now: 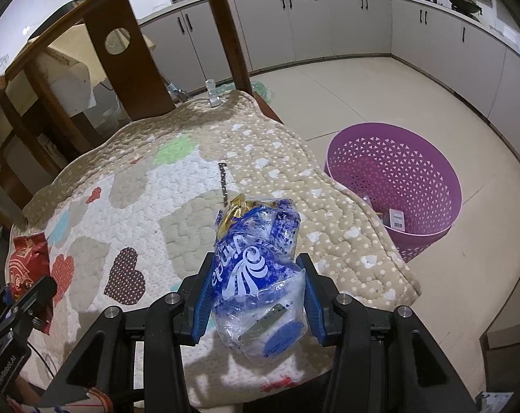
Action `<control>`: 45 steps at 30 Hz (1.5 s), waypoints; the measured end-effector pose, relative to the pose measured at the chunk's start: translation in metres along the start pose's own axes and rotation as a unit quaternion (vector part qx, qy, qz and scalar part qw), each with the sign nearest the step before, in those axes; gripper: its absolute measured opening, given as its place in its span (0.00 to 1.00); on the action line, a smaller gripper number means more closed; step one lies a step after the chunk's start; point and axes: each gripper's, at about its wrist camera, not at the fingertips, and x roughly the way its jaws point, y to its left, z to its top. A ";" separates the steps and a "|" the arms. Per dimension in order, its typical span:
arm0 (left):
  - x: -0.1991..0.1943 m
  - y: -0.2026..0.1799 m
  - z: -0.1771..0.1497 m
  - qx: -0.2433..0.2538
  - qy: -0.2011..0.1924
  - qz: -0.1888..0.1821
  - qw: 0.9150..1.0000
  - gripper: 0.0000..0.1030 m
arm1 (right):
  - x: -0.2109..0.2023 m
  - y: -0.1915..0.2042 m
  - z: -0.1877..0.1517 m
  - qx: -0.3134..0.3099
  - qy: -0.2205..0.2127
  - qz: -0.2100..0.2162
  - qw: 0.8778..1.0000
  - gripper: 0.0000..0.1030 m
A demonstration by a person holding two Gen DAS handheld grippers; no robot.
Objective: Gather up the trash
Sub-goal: 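Carry the snack bag and blue wrapper back toward the purple wastebasket, then lower both held items over the opening of the purple wastebasket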
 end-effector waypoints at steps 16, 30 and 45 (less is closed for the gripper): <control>0.022 -0.013 0.022 0.010 0.026 0.015 0.999 0.39 | 0.007 -0.044 0.004 0.048 -0.010 0.019 0.999 0.48; 0.050 -0.049 0.046 0.039 0.048 0.010 0.998 0.39 | 0.006 -0.086 0.007 0.073 -0.030 0.042 0.996 0.48; 0.082 -0.094 0.052 0.093 0.075 0.019 0.993 0.39 | -0.001 -0.114 0.007 0.095 -0.044 0.050 0.993 0.48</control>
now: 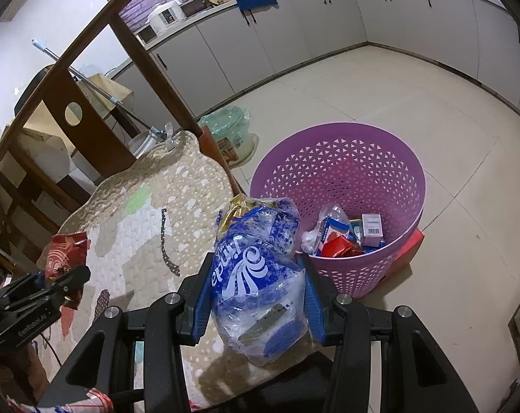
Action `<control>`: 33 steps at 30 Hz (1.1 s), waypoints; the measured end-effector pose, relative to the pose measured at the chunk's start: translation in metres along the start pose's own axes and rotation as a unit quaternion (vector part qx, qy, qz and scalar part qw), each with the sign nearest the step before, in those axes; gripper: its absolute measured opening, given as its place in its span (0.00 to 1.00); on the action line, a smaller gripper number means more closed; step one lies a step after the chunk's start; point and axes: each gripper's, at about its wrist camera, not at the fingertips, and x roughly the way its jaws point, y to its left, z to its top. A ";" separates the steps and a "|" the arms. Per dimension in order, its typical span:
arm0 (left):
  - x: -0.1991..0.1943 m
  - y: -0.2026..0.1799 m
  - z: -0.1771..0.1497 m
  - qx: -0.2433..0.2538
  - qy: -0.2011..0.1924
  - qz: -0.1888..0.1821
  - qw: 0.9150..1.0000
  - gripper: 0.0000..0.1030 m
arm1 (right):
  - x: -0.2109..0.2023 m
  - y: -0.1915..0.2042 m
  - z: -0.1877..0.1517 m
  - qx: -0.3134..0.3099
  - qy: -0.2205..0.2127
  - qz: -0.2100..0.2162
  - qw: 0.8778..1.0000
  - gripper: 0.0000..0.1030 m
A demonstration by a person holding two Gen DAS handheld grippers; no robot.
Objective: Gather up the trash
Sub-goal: 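Lower both held items over the opening of the purple wastebasket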
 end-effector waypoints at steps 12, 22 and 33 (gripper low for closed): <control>0.016 -0.025 0.015 0.024 0.018 -0.002 1.000 0.39 | -0.003 -0.021 0.011 0.017 -0.012 0.000 1.000 0.48; 0.024 -0.047 0.029 0.047 0.024 -0.014 0.998 0.39 | -0.006 -0.041 0.019 0.027 -0.022 -0.013 0.999 0.48; 0.031 -0.076 0.052 0.074 0.017 -0.035 0.997 0.39 | -0.005 -0.063 0.028 0.039 -0.027 -0.025 0.999 0.48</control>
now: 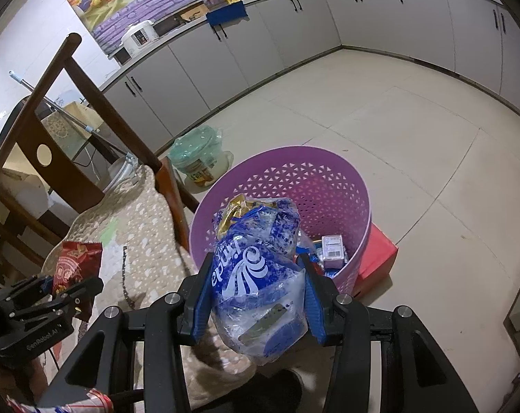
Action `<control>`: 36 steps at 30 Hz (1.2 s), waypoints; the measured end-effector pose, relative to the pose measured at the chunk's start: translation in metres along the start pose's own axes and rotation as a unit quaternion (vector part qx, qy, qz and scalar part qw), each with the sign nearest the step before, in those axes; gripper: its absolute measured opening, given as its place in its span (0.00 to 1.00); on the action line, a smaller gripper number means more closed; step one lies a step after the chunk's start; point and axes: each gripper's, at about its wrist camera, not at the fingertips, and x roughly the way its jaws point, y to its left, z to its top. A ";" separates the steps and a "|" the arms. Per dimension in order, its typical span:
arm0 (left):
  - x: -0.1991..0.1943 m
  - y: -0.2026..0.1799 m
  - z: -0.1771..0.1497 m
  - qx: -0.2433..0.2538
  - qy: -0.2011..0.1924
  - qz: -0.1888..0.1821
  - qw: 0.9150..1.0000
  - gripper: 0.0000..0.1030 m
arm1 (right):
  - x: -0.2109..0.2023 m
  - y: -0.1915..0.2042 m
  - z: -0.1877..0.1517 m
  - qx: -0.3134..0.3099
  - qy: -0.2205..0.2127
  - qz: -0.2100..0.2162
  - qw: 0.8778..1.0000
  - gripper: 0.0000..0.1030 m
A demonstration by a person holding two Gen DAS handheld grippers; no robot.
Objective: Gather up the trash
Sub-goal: 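Lower both held items over the opening of the purple wastebasket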
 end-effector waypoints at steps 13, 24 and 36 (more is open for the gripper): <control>0.015 -0.032 0.045 0.034 -0.013 -0.022 0.999 0.39 | 0.006 -0.018 0.024 -0.003 -0.012 -0.017 1.000 0.48; 0.020 -0.055 0.063 0.054 -0.028 -0.032 0.998 0.39 | 0.014 -0.025 0.032 -0.008 -0.011 -0.020 1.000 0.48; 0.031 -0.062 0.072 0.058 -0.027 -0.036 0.997 0.39 | 0.015 -0.035 0.036 0.001 -0.015 -0.024 1.000 0.48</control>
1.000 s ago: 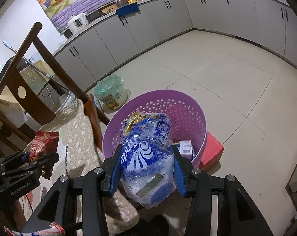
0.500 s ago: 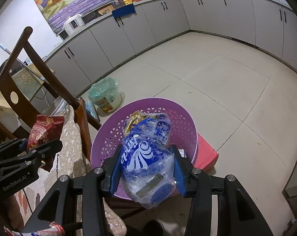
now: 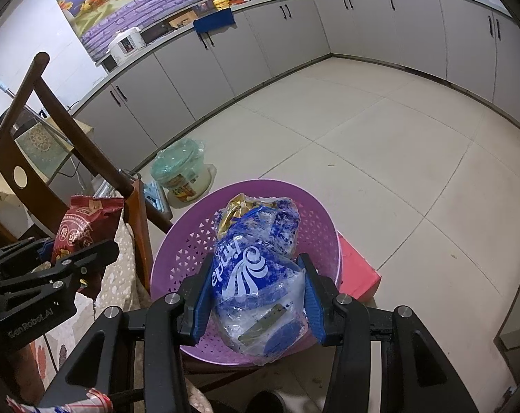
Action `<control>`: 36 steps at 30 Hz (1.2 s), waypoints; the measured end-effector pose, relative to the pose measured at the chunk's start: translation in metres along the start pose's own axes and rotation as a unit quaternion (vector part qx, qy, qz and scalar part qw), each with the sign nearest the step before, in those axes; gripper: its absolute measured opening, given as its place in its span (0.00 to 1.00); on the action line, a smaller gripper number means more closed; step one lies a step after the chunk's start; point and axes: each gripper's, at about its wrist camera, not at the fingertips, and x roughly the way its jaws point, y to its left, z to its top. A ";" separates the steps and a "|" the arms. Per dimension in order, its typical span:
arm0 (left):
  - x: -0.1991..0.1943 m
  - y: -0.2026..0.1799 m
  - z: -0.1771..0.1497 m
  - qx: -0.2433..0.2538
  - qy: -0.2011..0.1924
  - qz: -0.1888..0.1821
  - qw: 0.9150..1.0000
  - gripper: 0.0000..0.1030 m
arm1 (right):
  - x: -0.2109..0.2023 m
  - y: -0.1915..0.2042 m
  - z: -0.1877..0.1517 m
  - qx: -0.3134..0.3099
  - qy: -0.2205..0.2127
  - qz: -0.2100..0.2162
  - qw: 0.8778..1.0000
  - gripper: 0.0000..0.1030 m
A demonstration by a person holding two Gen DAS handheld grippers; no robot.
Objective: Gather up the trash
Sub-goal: 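Lower both held items over the opening of the purple wastebasket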
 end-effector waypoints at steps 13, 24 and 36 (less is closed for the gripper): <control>0.029 0.008 0.008 -0.017 0.013 -0.014 1.000 0.39 | 0.014 -0.002 0.004 0.002 0.007 -0.006 1.000 0.48; 0.062 0.022 0.021 -0.046 0.031 -0.041 0.998 0.39 | 0.031 0.004 0.008 -0.002 0.016 -0.012 1.000 0.48; 0.068 0.022 0.024 -0.051 0.031 -0.058 0.997 0.39 | 0.043 0.013 0.009 -0.009 0.021 -0.022 0.999 0.48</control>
